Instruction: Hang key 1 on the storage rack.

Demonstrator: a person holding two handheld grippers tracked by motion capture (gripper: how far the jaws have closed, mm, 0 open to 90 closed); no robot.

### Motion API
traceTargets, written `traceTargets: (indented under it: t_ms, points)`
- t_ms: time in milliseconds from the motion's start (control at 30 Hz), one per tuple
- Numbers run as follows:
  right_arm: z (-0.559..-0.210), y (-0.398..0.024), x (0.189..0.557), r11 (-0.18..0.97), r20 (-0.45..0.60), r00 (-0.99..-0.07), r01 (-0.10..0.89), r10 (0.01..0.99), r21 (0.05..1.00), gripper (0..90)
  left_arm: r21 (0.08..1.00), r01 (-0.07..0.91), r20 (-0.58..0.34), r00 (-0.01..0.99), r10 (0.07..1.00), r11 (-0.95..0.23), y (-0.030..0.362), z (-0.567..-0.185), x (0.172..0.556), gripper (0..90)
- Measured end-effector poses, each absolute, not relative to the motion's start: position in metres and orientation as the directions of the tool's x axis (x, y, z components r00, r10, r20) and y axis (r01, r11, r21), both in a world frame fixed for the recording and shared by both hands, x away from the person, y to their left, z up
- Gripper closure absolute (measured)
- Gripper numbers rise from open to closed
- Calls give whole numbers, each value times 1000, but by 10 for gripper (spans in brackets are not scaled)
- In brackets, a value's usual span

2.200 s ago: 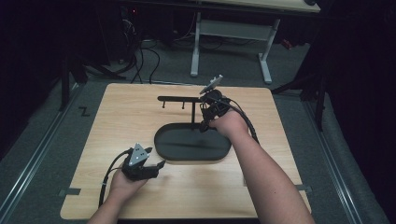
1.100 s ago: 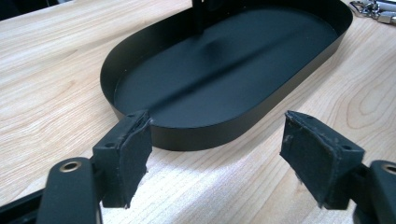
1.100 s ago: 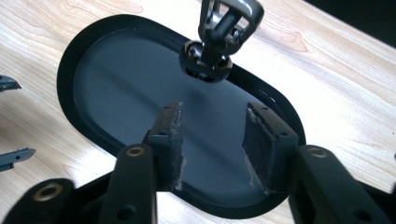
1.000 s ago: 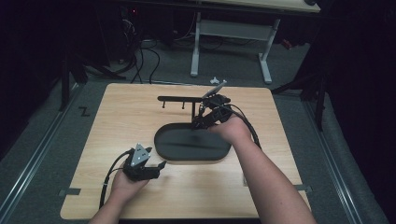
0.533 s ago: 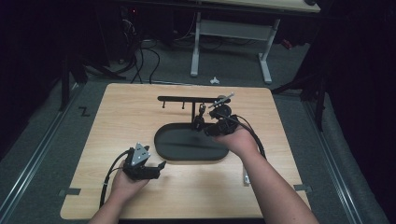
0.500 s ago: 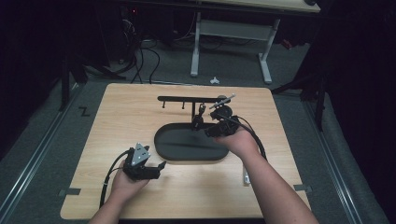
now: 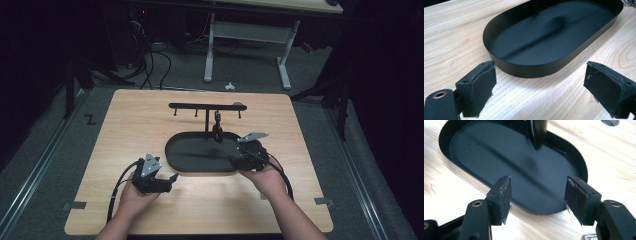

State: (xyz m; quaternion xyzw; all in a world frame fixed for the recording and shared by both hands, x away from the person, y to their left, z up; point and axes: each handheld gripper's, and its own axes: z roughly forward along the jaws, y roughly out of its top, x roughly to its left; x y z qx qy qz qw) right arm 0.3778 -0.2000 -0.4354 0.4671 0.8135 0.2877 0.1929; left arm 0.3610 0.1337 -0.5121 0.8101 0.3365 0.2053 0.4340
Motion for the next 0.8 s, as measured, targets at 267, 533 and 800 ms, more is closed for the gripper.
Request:
traceTargets:
  t_ms: [267, 533, 800]
  points:
    - [-461, -218, 353, 330, -13, -453, 629, 892, 704, 389, 837, 367, 47, 689, 723, -405, 133, -513, 360, 111]
    - [-482, -239, 326, 285, -19, -422, 577, 906, 766, 389, 832, 363, 61, 692, 719, -420, 133, -516, 359, 118]
    - [-501, -267, 293, 243, 15, -419, 555, 908, 796, 442, 829, 339, 105, 689, 718, -446, 127, -515, 355, 144]
